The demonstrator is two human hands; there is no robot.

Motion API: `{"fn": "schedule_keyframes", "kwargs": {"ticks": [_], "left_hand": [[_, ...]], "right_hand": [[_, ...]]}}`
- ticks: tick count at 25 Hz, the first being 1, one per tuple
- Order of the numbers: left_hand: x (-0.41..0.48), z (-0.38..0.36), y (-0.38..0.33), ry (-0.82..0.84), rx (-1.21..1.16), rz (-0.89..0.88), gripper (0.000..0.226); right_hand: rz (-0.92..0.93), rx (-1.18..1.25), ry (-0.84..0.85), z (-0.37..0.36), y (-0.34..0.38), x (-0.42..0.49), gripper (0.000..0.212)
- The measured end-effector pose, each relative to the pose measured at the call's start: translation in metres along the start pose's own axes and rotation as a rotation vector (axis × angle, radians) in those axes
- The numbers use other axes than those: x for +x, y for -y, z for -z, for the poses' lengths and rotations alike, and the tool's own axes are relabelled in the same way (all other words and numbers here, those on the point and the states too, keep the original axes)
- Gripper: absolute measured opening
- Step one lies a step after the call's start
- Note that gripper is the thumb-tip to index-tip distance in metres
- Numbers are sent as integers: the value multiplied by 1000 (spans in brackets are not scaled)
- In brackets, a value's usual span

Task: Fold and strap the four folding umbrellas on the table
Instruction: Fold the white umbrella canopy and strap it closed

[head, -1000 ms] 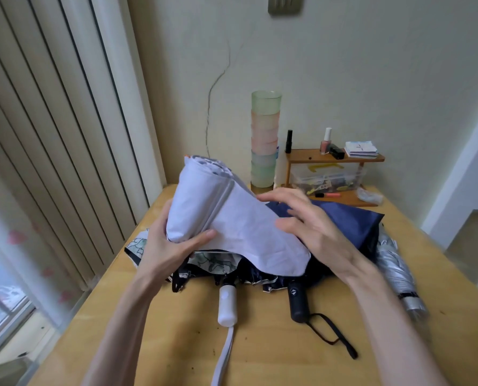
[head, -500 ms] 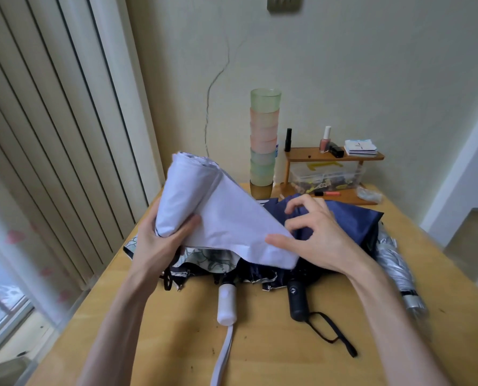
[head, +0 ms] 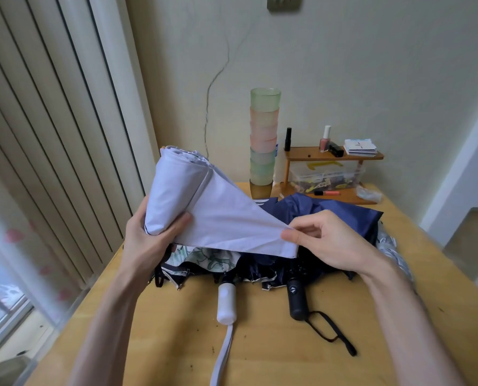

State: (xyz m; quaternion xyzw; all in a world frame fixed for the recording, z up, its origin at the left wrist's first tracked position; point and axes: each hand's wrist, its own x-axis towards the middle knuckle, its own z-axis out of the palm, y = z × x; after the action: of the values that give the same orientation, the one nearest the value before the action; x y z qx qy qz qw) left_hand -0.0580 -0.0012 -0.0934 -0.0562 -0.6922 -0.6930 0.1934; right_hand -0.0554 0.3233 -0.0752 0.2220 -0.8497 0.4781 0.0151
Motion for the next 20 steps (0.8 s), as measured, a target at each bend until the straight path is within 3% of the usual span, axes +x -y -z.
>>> {"fn": "schedule_keyframes", "kwargs": {"ticks": [2, 5, 12, 20], "left_hand": [[1, -4, 3, -31, -8, -1, 43], [3, -9, 8, -70, -52, 14, 40], [0, -28, 14, -148, -157, 34, 53], [0, -23, 12, -94, -151, 20, 55]], "right_hand": [[20, 9, -122, 3, 4, -1, 10], [69, 35, -260, 5, 7, -2, 17], [10, 197, -439, 3, 7, 2, 20], [7, 200, -302, 13, 6, -4, 14]]}}
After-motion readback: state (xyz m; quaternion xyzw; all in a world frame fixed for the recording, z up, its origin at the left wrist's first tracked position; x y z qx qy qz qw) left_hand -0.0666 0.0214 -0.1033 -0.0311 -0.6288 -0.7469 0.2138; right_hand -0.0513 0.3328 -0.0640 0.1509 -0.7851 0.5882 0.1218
